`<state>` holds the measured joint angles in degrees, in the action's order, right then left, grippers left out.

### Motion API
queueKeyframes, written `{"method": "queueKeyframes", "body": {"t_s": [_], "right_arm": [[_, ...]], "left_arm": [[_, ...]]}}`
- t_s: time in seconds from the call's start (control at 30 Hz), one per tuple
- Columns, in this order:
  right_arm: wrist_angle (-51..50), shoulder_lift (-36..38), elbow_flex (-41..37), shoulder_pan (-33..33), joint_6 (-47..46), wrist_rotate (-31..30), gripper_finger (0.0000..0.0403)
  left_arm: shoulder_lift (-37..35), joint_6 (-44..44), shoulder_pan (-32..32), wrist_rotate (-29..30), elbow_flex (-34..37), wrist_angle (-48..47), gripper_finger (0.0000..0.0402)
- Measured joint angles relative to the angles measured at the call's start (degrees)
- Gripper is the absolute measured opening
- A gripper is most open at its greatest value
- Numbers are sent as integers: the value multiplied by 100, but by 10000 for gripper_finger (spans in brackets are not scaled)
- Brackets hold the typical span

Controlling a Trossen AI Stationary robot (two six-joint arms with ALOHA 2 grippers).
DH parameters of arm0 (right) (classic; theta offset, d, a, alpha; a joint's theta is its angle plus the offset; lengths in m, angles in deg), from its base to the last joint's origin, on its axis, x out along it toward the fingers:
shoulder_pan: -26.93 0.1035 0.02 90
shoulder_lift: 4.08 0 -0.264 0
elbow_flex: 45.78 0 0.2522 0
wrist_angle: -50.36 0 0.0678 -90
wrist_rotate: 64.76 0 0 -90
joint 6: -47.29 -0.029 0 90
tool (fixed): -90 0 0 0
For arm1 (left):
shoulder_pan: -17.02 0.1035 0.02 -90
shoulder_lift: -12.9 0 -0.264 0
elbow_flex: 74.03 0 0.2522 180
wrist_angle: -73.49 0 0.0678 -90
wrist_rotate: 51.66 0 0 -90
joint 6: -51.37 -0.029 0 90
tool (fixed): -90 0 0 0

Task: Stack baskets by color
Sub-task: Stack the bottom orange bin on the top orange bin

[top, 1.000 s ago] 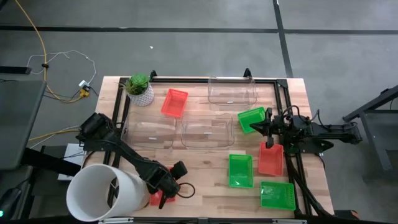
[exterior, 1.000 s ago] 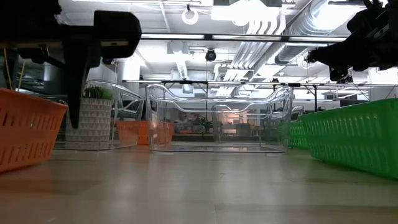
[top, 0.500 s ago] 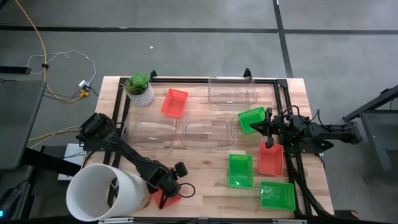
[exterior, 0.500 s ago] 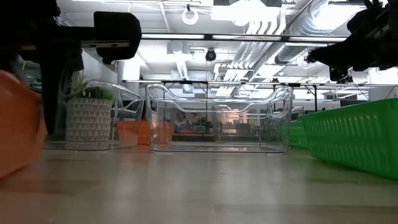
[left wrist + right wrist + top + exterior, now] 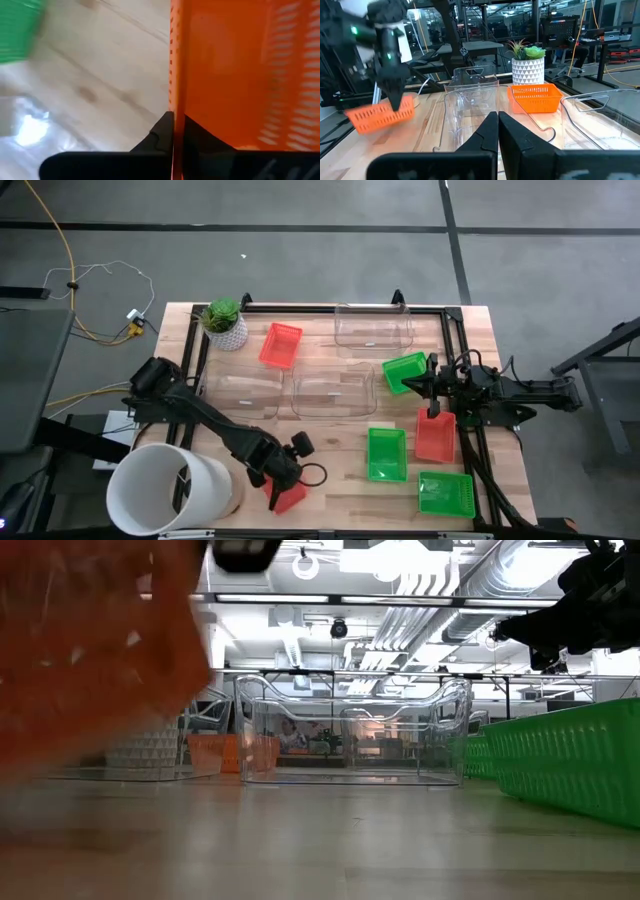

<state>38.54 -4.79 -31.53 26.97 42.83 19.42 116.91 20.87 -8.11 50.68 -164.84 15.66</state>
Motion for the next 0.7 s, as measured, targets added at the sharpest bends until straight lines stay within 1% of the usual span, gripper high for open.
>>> {"method": "queueKeyframes", "body": {"t_s": [0.1,0.27,0.37,0.43,0.5,0.57,0.63,0.7], "right_arm": [[0,-2,-2,0,1,0,0],[0,-2,0,1,-1,0,0],[0,-2,0,-1,-1,0,0],[0,-2,0,-1,0,0,0],[0,-2,-1,1,1,0,0],[0,-2,0,1,-1,0,0],[0,-2,0,1,1,0,0],[0,-2,-2,1,1,0,0]], "left_arm": [[-364,201,33,444,-316,-393,1],[-1328,284,233,1252,-414,-290,1],[-2003,530,561,2008,-415,-216,1],[-2382,781,942,2462,-423,-132,1],[-2689,1175,1438,2758,-424,-100,0],[-2883,1712,2063,2992,-424,-101,0],[-2977,2366,2744,3054,-398,-105,0],[-2978,3115,3446,2930,-333,-118,0]]}}
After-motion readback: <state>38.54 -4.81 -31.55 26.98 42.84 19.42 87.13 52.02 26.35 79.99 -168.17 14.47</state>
